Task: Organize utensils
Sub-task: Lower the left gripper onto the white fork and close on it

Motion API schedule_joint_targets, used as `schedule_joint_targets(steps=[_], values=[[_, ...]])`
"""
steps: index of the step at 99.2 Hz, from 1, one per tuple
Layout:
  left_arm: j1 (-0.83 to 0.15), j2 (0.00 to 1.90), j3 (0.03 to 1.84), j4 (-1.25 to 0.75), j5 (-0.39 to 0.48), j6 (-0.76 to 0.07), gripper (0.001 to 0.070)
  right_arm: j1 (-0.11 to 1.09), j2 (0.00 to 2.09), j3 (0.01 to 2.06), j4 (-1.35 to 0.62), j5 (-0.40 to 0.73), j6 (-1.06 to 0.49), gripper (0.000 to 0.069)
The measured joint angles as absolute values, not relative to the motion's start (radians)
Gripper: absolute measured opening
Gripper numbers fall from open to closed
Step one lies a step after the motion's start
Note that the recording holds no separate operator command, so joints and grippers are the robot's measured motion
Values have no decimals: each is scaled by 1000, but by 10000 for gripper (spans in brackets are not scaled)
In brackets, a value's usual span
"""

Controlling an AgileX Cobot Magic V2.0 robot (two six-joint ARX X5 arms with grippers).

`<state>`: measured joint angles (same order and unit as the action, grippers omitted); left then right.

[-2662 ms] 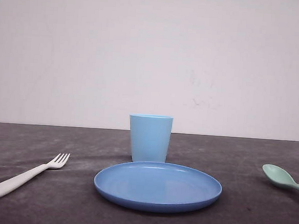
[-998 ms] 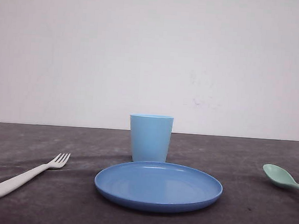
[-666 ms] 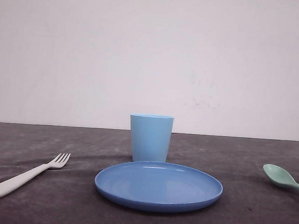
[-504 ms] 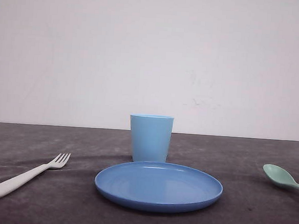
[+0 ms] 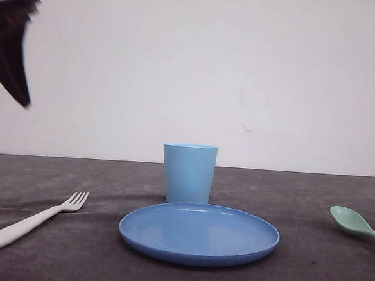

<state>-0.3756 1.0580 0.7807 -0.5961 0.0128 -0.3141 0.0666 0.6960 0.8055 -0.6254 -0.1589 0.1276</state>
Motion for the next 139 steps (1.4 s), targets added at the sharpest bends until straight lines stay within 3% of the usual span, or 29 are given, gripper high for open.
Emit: schedule_joint_targets(steps=[40, 69, 96, 115, 129, 139], values=[[-558, 1322, 781, -484, -74, -375, 391, 67, 733, 805, -638, -159, 128, 341], [-588, 1436, 781, -434, -104, -407, 383, 66, 733, 805, -638, -159, 127, 341], [-593, 1475, 781, -410, -108, -427, 181, 67, 733, 805, -638, -158, 127, 341], [-594, 1493, 781, -398, -112, -435, 141, 66, 733, 805, -639, -158, 127, 341], [-594, 1494, 781, -392, -115, -435, 55, 67, 733, 805, -639, -158, 127, 341], [-594, 1494, 781, -389, -115, -434, 43, 66, 733, 805, -639, -158, 127, 341]])
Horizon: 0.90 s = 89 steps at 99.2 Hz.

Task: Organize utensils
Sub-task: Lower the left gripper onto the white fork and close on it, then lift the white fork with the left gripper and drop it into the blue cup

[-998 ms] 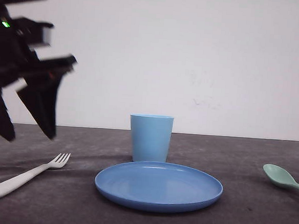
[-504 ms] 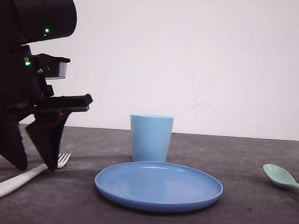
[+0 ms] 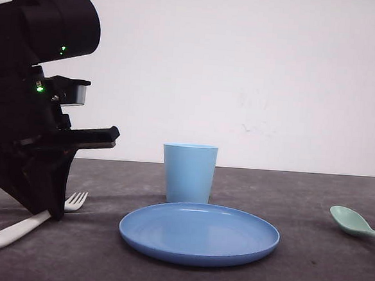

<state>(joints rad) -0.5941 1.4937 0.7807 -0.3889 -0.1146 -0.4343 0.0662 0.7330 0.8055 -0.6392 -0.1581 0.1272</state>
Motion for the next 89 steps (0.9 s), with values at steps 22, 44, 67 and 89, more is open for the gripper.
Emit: schedule_joint_targets(steps=[22, 44, 67, 89], values=[[-599, 1423, 780, -350, -140, -434, 43, 67, 733, 805, -639, -158, 127, 341], [-635, 1220, 780, -82, -181, -369, 43, 67, 733, 805, -638, -158, 127, 341], [-691, 1229, 781, 313, -204, -216, 43, 67, 733, 805, -627, -158, 127, 341], [-721, 1397, 781, 620, -204, -136, 43, 67, 734, 805, -589, -158, 127, 341]])
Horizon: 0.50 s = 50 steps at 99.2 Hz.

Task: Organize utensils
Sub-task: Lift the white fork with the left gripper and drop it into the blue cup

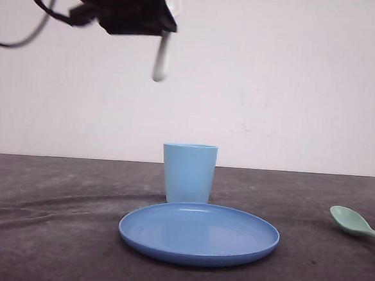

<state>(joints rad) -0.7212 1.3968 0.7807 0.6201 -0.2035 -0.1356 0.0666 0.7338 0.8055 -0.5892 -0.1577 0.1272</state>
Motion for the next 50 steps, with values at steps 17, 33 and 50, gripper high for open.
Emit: schedule_joint_targets(steps=[17, 33, 50], values=[[-731, 1526, 781, 793, -204, -115, 43, 67, 735, 805, -582, -157, 127, 341], [-731, 1613, 781, 867, -204, -115, 43, 67, 745, 805, -580, -157, 127, 341], [-731, 1679, 781, 899, -204, -114, 43, 67, 751, 805, -580, -156, 127, 341]])
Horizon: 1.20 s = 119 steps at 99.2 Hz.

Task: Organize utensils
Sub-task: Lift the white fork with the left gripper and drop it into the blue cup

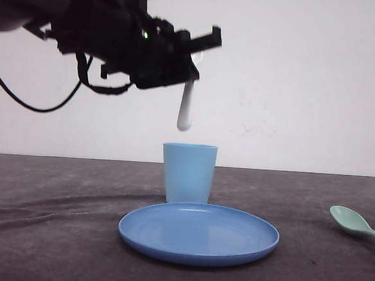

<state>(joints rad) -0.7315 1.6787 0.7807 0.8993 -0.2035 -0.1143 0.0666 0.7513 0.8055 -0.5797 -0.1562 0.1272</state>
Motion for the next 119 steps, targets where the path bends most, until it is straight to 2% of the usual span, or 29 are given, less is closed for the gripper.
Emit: schedule_joint_targets(steps=[79, 86, 97, 101, 119], values=[[-731, 1787, 781, 842, -186, -115, 46, 67, 757, 805, -590, -157, 125, 341], [-731, 1787, 781, 843, -186, -117, 91, 67, 757, 805, -590, -157, 123, 341], [-731, 1787, 781, 841, -186, -116, 249, 67, 757, 805, -592, -157, 120, 341], [-731, 1786, 781, 837, -186, -116, 282, 67, 757, 805, -595, -157, 120, 341], [-731, 1705, 781, 760, -186, -116, 297, 67, 757, 805, -614, -157, 119, 341]])
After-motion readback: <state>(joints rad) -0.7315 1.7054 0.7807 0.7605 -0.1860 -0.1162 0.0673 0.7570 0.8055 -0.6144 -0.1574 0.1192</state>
